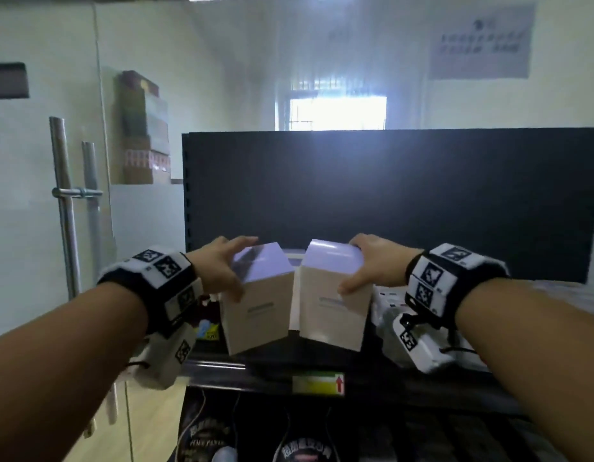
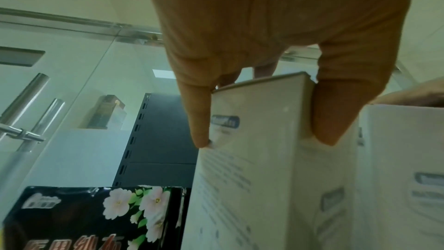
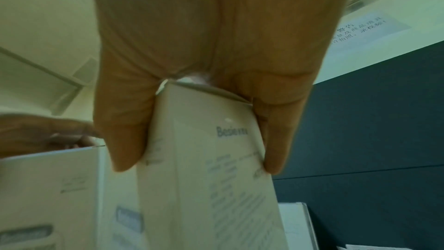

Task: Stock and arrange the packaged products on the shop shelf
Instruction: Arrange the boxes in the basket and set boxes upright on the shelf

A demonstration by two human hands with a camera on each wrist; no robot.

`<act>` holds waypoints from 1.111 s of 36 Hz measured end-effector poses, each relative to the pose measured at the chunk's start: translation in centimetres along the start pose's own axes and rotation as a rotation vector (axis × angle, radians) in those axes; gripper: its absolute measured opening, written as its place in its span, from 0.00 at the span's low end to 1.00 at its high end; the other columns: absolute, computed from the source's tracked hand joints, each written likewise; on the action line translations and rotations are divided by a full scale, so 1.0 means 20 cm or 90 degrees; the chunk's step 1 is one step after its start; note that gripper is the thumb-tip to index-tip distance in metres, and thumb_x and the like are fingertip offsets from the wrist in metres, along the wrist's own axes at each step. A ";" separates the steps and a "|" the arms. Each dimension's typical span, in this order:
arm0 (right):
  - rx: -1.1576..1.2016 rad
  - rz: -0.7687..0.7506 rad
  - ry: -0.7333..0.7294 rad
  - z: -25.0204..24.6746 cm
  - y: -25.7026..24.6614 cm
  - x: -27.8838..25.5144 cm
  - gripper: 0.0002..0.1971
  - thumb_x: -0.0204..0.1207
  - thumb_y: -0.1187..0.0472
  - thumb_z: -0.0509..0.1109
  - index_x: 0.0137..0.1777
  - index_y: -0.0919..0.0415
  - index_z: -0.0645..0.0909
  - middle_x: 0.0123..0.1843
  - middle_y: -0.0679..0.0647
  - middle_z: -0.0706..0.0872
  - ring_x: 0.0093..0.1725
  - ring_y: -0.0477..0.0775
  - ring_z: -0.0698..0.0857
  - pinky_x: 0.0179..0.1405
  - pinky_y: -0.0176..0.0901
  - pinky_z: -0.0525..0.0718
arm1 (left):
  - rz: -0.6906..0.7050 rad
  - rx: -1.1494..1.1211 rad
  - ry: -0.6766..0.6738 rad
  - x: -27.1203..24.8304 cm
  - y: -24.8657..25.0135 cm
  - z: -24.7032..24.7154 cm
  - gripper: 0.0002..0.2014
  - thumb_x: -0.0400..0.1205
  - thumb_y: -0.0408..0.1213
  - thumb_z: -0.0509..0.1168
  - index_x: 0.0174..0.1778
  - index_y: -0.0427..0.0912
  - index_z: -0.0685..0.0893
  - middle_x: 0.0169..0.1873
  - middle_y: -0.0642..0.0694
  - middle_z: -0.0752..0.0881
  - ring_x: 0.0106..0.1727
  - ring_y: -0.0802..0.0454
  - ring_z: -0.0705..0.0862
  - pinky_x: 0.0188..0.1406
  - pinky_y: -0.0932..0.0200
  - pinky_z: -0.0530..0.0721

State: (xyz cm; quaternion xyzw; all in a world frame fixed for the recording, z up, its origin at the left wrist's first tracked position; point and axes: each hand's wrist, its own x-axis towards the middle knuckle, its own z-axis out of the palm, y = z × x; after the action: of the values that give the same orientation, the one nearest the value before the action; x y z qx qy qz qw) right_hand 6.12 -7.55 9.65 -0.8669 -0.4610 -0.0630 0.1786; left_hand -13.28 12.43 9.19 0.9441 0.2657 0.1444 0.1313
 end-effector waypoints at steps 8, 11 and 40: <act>0.004 0.116 -0.056 0.18 0.06 0.23 0.50 0.59 0.47 0.84 0.79 0.59 0.64 0.73 0.56 0.72 0.68 0.57 0.76 0.59 0.43 0.77 | 0.030 -0.053 -0.124 0.36 -0.12 0.12 0.49 0.67 0.25 0.74 0.80 0.59 0.59 0.77 0.45 0.65 0.62 0.41 0.78 0.42 0.56 0.82; -0.006 0.153 -0.060 0.22 0.09 0.30 0.51 0.59 0.47 0.84 0.79 0.59 0.62 0.74 0.57 0.70 0.69 0.59 0.75 0.63 0.47 0.79 | 0.064 -0.020 -0.134 0.46 -0.13 0.14 0.50 0.67 0.29 0.76 0.81 0.58 0.57 0.79 0.45 0.63 0.75 0.42 0.68 0.67 0.48 0.77; -0.143 0.016 -0.174 0.23 0.27 0.45 0.45 0.67 0.51 0.81 0.82 0.51 0.64 0.80 0.50 0.70 0.77 0.54 0.71 0.75 0.49 0.72 | 0.142 0.159 -0.189 0.61 -0.09 0.21 0.36 0.75 0.29 0.72 0.75 0.59 0.70 0.73 0.52 0.74 0.68 0.52 0.75 0.56 0.67 0.71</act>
State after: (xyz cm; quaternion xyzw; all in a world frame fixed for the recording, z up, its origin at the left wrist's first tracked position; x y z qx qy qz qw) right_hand 15.36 -1.61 6.45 -0.8878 -0.4599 0.0063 0.0171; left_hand -2.60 19.76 7.14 0.9874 0.1534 -0.0164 0.0341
